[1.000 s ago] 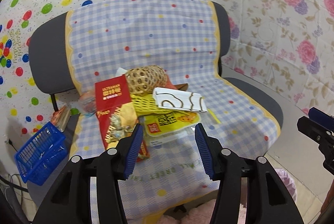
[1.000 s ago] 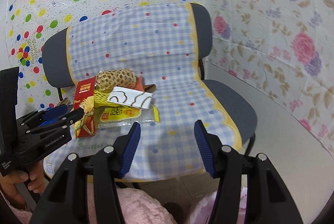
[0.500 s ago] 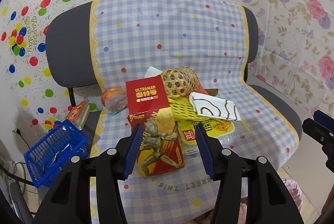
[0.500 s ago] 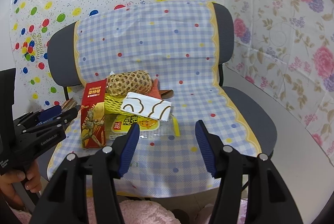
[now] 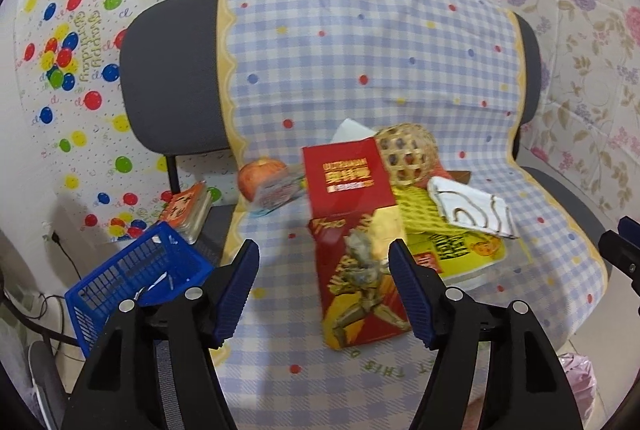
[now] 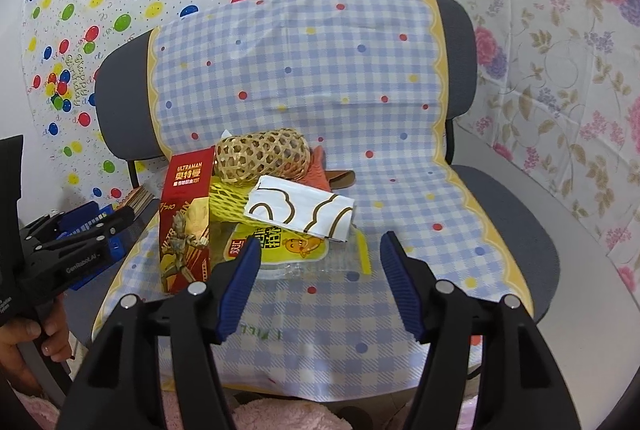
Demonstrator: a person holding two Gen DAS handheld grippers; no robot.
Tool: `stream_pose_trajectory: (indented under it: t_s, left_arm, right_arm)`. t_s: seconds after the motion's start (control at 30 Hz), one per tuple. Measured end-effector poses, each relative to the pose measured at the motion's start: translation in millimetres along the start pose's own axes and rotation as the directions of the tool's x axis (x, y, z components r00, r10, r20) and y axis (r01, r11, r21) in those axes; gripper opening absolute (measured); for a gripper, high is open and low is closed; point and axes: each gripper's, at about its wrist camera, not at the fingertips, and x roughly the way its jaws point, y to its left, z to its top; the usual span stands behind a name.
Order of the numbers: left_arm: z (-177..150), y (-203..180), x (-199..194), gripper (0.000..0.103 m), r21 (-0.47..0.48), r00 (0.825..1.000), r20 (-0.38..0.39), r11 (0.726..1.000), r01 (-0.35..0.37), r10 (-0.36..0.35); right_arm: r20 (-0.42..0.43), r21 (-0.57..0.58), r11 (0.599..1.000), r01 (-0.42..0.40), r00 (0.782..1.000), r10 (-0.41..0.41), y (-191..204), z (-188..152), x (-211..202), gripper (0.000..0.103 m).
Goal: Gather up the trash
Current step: 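Bring both tools back toward the trash pile on the chair, then close the right tool on the white paper bag with brown lines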
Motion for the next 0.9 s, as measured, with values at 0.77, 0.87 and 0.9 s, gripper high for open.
stream_pose_trajectory:
  t_s: [0.77, 0.87, 0.9]
  left_arm:
    - [9, 13, 79, 0.068, -0.029, 0.997, -0.069, 0.999, -0.041, 0.039]
    - [10, 13, 83, 0.068, -0.032, 0.997, -0.074, 0.999, -0.040, 0.037]
    - [10, 13, 84, 0.068, -0.033, 0.996, -0.077, 0.999, -0.038, 0.036]
  right_arm:
    - [-0.141, -0.226, 0.972, -0.072, 0.989, 0.040, 22, 11, 152, 0.068]
    - [-0.192, -0.191, 0.973, -0.125, 0.977, 0.088, 19, 11, 168, 0.065]
    - [-0.203, -0.185, 0.973, -0.136, 0.974, 0.098, 20, 10, 171, 0.060]
